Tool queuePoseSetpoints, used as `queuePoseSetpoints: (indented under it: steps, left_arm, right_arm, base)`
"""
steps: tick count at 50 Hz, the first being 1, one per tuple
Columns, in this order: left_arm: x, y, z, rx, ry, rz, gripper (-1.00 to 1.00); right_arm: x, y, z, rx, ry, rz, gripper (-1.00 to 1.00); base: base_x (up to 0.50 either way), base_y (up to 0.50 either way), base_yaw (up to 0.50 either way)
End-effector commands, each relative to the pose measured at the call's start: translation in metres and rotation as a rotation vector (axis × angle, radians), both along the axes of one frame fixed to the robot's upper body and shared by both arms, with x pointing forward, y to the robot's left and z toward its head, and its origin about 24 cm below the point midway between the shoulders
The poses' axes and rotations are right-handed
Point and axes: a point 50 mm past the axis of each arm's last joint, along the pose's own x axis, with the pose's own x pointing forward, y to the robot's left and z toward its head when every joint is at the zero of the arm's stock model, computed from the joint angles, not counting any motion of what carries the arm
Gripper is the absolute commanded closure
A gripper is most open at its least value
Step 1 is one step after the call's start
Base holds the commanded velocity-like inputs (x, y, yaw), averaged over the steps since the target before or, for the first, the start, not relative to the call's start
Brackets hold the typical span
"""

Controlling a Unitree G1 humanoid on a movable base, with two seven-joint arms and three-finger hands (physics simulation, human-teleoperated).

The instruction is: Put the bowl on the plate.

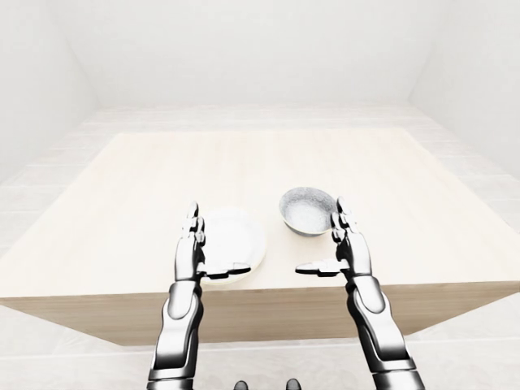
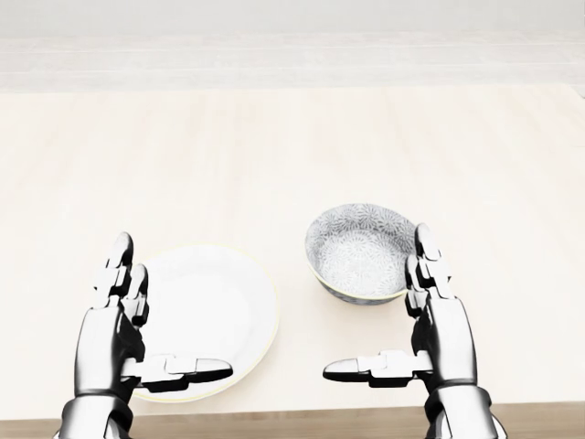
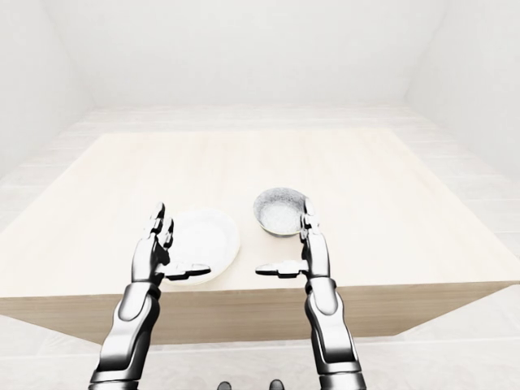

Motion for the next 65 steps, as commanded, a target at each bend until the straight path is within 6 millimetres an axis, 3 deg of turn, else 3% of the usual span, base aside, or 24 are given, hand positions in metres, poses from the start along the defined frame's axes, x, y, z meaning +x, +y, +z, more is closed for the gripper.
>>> queuePoseSetpoints:
  steps: [1, 20, 23, 29, 32, 34, 36, 39, 42, 46, 52, 56, 65]
  left_arm:
    - [0.0, 0.008, -0.007, 0.06, 0.019, -0.043, -1.0]
    - [-0.011, 0.009, 0.005, 0.069, 0.002, -0.062, -1.0]
    - [-0.015, 0.015, 0.018, 0.07, -0.049, -0.072, -1.0]
    - [-0.016, 0.019, 0.025, 0.062, -0.065, -0.069, -1.0]
    - [-0.017, 0.02, 0.036, 0.063, -0.113, -0.068, -1.0]
    - [-0.018, 0.02, 0.03, 0.056, -0.089, -0.068, -1.0]
    - [-0.018, 0.021, 0.043, 0.061, -0.142, -0.065, -1.0]
    - [-0.019, 0.021, 0.04, 0.058, -0.13, -0.064, -1.0]
    - [-0.02, 0.022, 0.049, 0.065, -0.169, -0.061, -1.0]
    - [-0.019, 0.024, 0.042, 0.066, -0.14, -0.057, -1.0]
    - [-0.017, 0.036, 0.06, 0.063, -0.216, -0.02, -1.0]
    - [-0.02, 0.042, 0.069, 0.061, -0.253, -0.007, -1.0]
    - [-0.022, 0.041, 0.062, 0.076, -0.224, -0.019, -1.0]
  right_arm:
    - [0.0, -0.009, -0.004, 0.001, 0.026, 0.005, -1.0]
    - [-0.008, -0.013, 0.004, 0.007, 0.006, 0.01, -1.0]
    - [-0.011, -0.013, 0.02, 0.003, -0.027, 0.014, -1.0]
    - [-0.013, -0.015, 0.047, -0.005, -0.141, 0.013, -1.0]
    - [-0.015, -0.014, 0.051, -0.007, -0.157, 0.015, -1.0]
    - [-0.016, -0.015, 0.057, -0.01, -0.185, 0.015, -1.0]
    - [-0.017, -0.016, 0.061, -0.012, -0.202, 0.014, -1.0]
    - [-0.019, -0.017, 0.064, -0.016, -0.215, 0.013, -1.0]
    - [-0.019, -0.017, 0.065, -0.017, -0.219, 0.011, -1.0]
    - [-0.016, -0.019, 0.067, -0.023, -0.226, 0.005, -1.0]
    - [-0.009, -0.022, 0.072, -0.013, -0.247, -0.019, -1.0]
    - [-0.014, -0.019, 0.075, -0.026, -0.262, -0.003, -1.0]
    - [-0.018, -0.017, 0.076, -0.049, -0.264, -0.01, -1.0]
  base:
    - [0.0, 0.0, 0.0]
    - [0.0, 0.0, 0.0]
    - [0.0, 0.0, 0.0]
    - [0.0, 0.0, 0.0]
    - [0.0, 0.0, 0.0]
    - [0.0, 0.0, 0.0]
    - [0.0, 0.0, 0.0]
    - [0.0, 0.0, 0.0]
    - [0.0, 0.0, 0.0]
    - [0.0, 0.0, 0.0]
    - [0.0, 0.0, 0.0]
    - [0.0, 0.0, 0.0]
    - [0.0, 0.0, 0.0]
